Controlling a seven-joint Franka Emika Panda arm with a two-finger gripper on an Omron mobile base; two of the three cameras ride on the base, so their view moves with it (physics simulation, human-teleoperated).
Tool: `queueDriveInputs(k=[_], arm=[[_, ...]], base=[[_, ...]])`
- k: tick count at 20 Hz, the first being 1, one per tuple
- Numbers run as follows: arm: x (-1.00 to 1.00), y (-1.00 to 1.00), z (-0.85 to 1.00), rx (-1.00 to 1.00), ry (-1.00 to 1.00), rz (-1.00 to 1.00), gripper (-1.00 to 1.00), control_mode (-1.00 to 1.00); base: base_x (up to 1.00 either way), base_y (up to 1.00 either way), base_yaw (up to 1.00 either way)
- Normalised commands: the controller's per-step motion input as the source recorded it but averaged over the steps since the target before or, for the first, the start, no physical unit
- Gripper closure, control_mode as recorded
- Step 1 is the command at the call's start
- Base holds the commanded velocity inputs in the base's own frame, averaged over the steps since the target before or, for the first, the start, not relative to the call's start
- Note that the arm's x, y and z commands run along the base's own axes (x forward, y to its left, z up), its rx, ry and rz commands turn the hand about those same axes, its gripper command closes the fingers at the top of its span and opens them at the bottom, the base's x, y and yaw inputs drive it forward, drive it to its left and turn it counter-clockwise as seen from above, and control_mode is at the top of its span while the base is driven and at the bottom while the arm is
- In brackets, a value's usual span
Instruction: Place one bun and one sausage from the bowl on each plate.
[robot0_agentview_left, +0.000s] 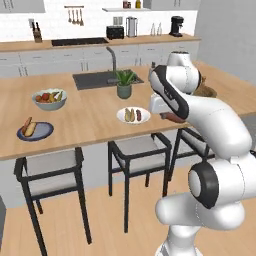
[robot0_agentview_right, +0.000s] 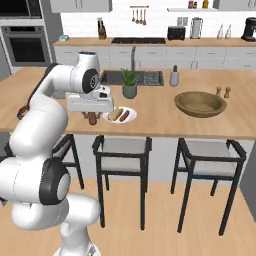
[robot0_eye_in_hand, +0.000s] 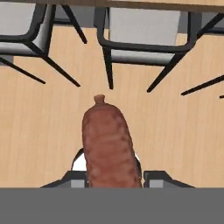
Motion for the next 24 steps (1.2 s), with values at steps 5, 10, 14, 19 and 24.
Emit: queueDriveInputs(k=[5, 10, 14, 19, 24], arm=[[0.00, 0.00, 0.00, 0.00, 0.00, 0.00, 1.00, 1.00], [0.00, 0.00, 0.00, 0.00, 0.00, 0.00, 1.00, 1.00], [0.00, 0.00, 0.00, 0.00, 0.00, 0.00, 1.00, 1.00], [0.00, 0.00, 0.00, 0.00, 0.00, 0.00, 1.00, 1.00], [0.00, 0.00, 0.00, 0.00, 0.00, 0.00, 1.00, 1.00]], base=[[0.71, 1.00, -0.28], [0.25, 1.00, -0.24], [-0.27, 1.00, -0.13], [0.13, 0.96, 0.05], [0.93, 0.25, 0.28]])
